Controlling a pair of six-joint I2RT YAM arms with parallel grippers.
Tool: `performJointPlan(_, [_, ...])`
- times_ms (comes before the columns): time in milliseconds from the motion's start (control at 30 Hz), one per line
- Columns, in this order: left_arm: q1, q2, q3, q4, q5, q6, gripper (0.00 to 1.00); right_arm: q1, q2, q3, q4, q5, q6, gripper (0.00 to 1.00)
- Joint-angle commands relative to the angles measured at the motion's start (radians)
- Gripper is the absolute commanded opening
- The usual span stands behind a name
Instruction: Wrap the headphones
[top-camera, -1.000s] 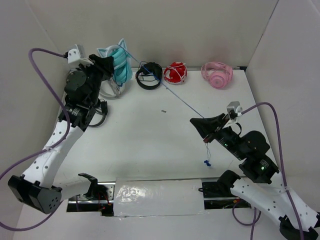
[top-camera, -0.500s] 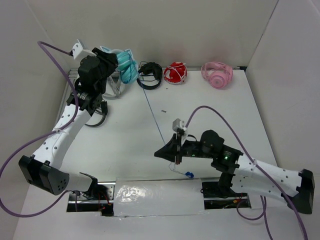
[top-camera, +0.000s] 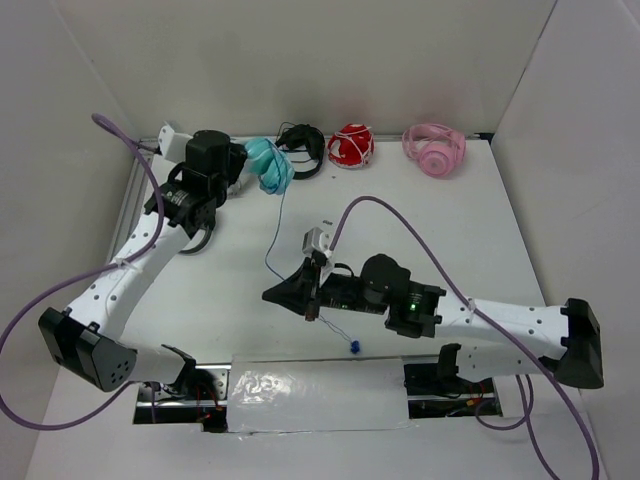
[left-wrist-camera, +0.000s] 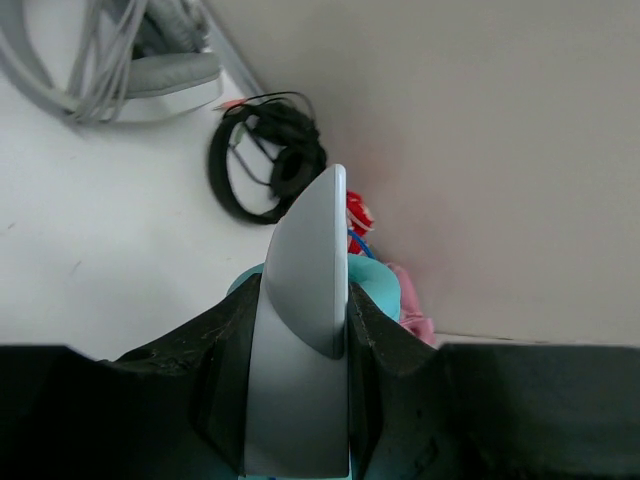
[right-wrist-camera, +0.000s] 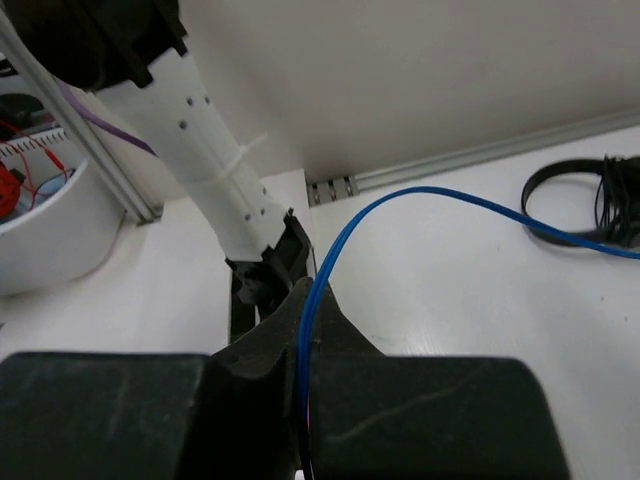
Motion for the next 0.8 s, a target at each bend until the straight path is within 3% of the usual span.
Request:
performJointPlan(0, [-0.003, 0.016, 0.075, -0.061, -0.06, -0.163, 0.0, 0.052, -0.037, 0.044, 0.063, 0.1, -0.098, 0.0])
performJointPlan(133, [-0.002, 0.028, 0.063, -0.063, -0.057, -0.183, 0.0, 0.114, -0.129, 0.013, 0.034, 0.063, -0.13, 0.0])
performJointPlan(300, [-0.002, 0.042, 0.097, -0.069, -0.048, -0.194, 0.0, 0.192, -0.116, -0.003, -0.017, 0.016, -0.181, 0.0])
performJointPlan(633, [0.0, -0.053, 0.072, 0.098, 0.08, -0.059, 0.0, 0.178, 0.186, -0.042, 0.045, 0.004, -0.202, 0.0])
performJointPlan(767, [0.004, -0.175, 0.003, 0.195, 0.194, -0.019, 0.0, 0.079, 0.279, -0.101, 0.167, -0.061, -0.127, 0.0])
